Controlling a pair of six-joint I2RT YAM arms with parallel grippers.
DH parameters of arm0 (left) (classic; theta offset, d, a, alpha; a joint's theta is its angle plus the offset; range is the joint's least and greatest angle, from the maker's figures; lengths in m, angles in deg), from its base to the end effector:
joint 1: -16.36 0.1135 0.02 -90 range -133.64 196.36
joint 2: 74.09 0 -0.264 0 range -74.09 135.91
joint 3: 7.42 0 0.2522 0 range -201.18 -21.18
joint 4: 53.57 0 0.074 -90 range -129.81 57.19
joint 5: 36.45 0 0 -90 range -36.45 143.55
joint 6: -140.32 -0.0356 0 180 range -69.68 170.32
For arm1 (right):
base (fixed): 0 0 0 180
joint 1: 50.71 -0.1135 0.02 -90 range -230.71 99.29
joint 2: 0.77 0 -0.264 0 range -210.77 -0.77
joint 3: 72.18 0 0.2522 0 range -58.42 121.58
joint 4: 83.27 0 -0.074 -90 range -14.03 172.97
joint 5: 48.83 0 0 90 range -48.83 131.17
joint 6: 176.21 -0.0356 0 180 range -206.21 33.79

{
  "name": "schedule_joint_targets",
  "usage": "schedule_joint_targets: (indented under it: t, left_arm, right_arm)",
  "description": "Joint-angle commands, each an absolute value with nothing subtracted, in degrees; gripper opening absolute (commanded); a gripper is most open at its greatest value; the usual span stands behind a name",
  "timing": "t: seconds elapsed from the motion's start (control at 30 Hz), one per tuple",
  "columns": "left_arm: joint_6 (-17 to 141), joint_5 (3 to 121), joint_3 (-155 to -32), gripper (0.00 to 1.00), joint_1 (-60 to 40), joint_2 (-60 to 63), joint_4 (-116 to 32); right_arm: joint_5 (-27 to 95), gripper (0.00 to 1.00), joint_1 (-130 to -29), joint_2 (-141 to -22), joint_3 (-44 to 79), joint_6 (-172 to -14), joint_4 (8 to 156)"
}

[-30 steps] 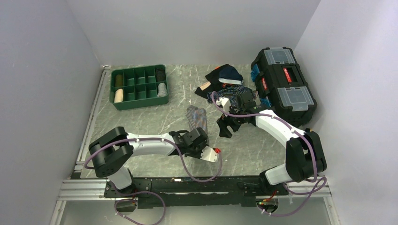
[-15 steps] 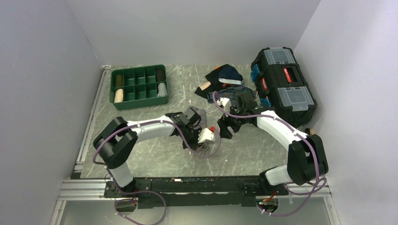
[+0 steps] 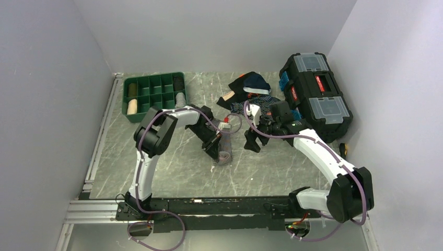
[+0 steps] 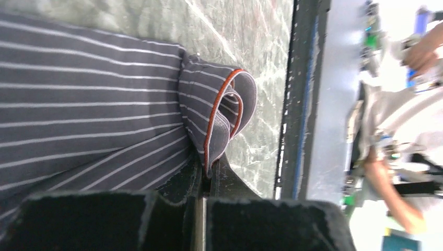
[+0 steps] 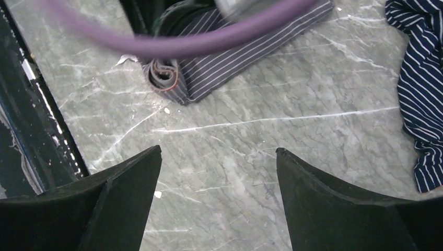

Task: Roll the underwear
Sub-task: Roll the underwear to the center of the board.

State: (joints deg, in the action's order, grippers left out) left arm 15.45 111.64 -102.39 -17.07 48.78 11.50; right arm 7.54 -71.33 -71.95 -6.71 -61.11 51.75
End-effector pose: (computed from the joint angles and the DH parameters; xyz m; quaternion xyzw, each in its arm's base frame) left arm 0.3016 -0.2353 0.1245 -0.4802 -0.7303 0.4856 0.0166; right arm 0.2284 0.1070 0.2581 -0.4399 0.7929 0.2596 0.3324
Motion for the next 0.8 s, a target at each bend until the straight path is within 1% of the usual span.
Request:
schedule_joint_targets:
  t: [0.0,0.1,0.23,0.33,0.5,0.77]
  left_arm:
    - [14.31,120.98,-108.99,0.00,-14.56,55.86,21.27]
    - [14.64,122.91,-113.96,0.00,-13.81,60.66,25.93]
    - [15.96,123.92,-118.91,0.00,-13.48,65.57,30.35]
    - [18.29,122.95,-119.80,0.00,-13.47,66.95,30.07]
    - [20.89,122.11,-120.79,0.00,-13.53,68.10,29.77]
    - [23.09,121.02,-121.46,0.00,-13.52,68.76,29.36]
  right_arm:
    - [4.40,0.83,-72.37,-71.60,-6.78,-57.54,51.07]
    - [7.25,0.82,-75.21,-71.96,-8.00,-56.42,51.88]
    - [14.60,0.82,-82.59,-72.41,-10.20,-55.14,54.36]
    - [19.09,0.81,-88.34,-74.03,-10.77,-54.04,55.74]
    - [25.60,0.79,-94.35,-78.04,-10.11,-51.41,57.53]
    - [35.33,0.72,-101.56,-84.16,-9.24,-47.16,62.61]
